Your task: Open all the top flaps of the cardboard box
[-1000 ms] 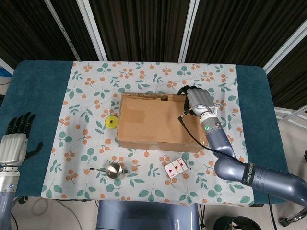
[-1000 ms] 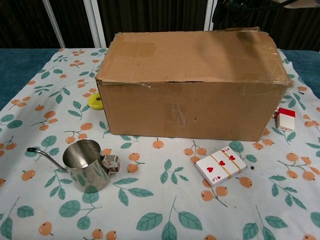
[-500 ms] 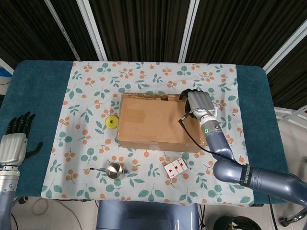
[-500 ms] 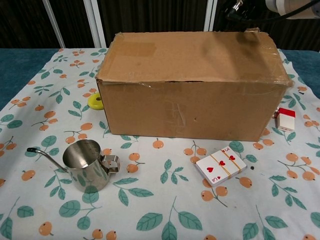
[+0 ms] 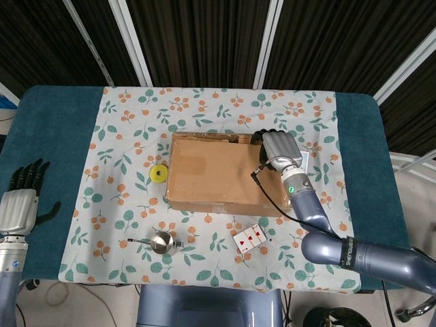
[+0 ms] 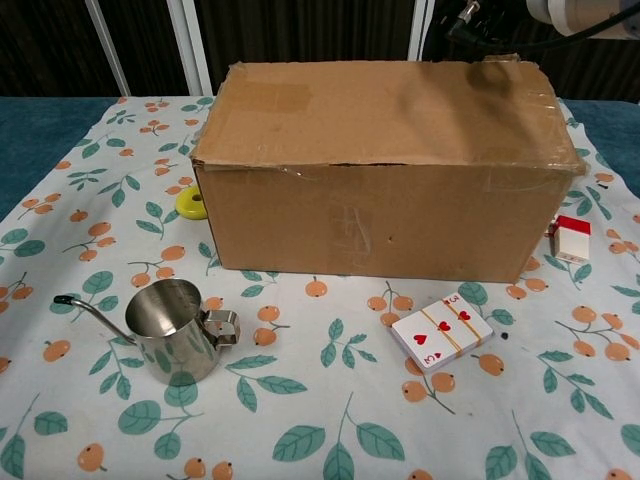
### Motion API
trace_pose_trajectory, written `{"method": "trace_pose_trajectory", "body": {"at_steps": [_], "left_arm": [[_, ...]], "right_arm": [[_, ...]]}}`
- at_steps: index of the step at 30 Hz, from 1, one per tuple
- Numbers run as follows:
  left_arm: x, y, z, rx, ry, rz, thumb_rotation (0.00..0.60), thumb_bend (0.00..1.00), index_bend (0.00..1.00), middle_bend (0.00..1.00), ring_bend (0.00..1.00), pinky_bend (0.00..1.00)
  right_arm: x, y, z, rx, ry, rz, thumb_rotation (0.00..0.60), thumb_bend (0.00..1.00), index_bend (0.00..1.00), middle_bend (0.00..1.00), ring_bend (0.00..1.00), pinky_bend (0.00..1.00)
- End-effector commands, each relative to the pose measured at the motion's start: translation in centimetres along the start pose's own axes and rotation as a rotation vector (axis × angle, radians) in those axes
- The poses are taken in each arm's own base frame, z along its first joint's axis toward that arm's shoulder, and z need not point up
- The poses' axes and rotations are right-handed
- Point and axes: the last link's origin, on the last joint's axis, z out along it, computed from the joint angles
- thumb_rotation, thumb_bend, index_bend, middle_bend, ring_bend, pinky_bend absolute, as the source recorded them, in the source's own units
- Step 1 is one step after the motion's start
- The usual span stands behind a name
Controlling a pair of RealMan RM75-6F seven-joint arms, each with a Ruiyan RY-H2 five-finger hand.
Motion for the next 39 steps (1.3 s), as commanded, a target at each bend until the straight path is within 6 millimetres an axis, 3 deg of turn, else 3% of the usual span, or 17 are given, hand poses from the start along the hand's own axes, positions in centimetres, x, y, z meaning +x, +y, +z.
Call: {"method": "trace_pose_trajectory", "body": {"at_steps": [1, 13, 21, 25, 30, 39], "left_arm": [[0.0, 0.0, 0.0, 0.003, -0.003, -0.003, 0.6, 0.27, 0.0, 0.0, 0.0, 0.01], [-0.1, 0.0, 0.0, 0.009, -0.012, -0.012, 0.6, 0.27, 0.0, 0.0, 0.0, 0.01], [-0.1, -0.1, 0.0, 0.016, -0.014, -0.019, 0.6, 0.27, 0.0, 0.0, 0.0, 0.01], [-0.1, -0.1, 0.0, 0.021, -0.02, -0.028, 0.6, 0.27, 0.0, 0.0, 0.0, 0.01], [-0.1, -0.1, 0.0, 0.022, -0.021, -0.033, 0.6, 0.27, 0.0, 0.0, 0.0, 0.01], [-0.1, 0.0, 0.0, 0.024, -0.024, -0.038, 0.6, 0.27, 0.0, 0.0, 0.0, 0.0]], "right_arm": [[-0.2, 0.3, 0.0, -0.01, -0.006, -0.003, 0.6, 1.0, 0.38, 0.32, 0.28, 0.29], [-0.3, 0.7, 0.5, -0.027, -0.007, -0.029, 0.6, 1.0, 0.39, 0.37, 0.36, 0.32], [-0.6, 0.8, 0.6, -0.035, -0.018, -0.039, 0.6, 1.0, 0.39, 0.37, 0.36, 0.32], [-0.7, 1.0, 0.5, -0.039, -0.027, -0.041, 0.6, 1.0, 0.48, 0.47, 0.45, 0.36], [-0.1, 0.6, 0.5, -0.029, 0.001, -0.04, 0.6, 1.0, 0.55, 0.58, 0.56, 0.43], [1.7, -1.2, 0.2, 0.018, 0.042, -0.007, 0.6, 1.0, 0.55, 0.59, 0.57, 0.44]]}}
